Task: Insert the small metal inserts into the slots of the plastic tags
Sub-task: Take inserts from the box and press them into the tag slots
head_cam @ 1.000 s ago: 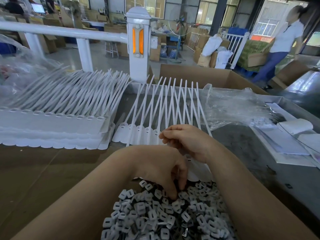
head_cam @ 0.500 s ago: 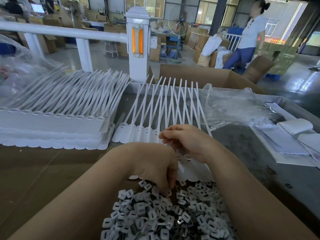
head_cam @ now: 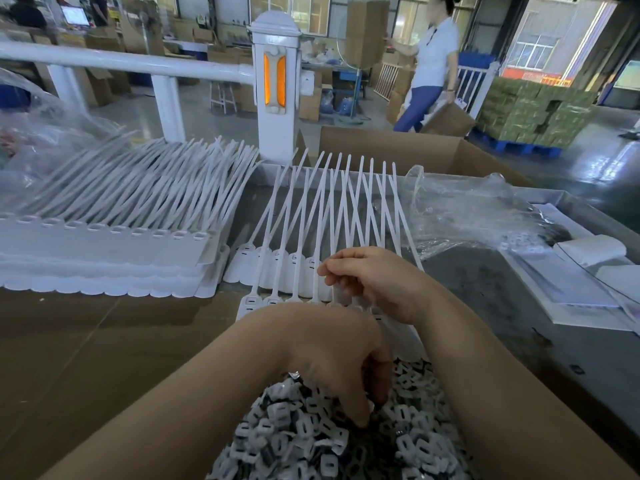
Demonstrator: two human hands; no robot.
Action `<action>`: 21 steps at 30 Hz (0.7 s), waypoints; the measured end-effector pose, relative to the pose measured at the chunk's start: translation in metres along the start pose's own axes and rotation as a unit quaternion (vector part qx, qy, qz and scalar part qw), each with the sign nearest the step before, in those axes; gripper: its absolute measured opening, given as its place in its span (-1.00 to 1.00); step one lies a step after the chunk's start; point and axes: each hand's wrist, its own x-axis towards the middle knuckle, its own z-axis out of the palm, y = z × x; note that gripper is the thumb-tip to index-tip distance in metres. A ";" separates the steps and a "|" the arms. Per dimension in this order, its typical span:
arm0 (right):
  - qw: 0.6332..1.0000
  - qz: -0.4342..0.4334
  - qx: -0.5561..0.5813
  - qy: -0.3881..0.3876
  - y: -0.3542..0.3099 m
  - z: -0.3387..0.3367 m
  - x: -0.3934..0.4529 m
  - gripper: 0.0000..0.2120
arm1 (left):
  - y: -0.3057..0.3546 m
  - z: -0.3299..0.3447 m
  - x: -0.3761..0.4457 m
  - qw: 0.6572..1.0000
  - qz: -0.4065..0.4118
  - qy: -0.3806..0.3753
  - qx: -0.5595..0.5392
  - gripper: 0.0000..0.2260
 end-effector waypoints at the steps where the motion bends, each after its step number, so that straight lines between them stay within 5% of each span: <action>1: 1.000 0.000 0.000 0.000 0.000 0.000 0.000 -0.82 | 0.000 -0.001 -0.002 1.000 -0.003 0.006 -0.004 -0.82; 15: 1.000 0.008 0.025 -0.007 -0.002 -0.002 0.000 -0.80 | -0.012 -0.025 -0.024 0.993 -0.069 0.017 -0.094 -0.84; 21: 1.000 0.000 0.017 0.007 -0.002 -0.001 -0.001 -0.75 | -0.017 -0.028 -0.030 0.990 -0.109 -0.055 -0.068 -0.92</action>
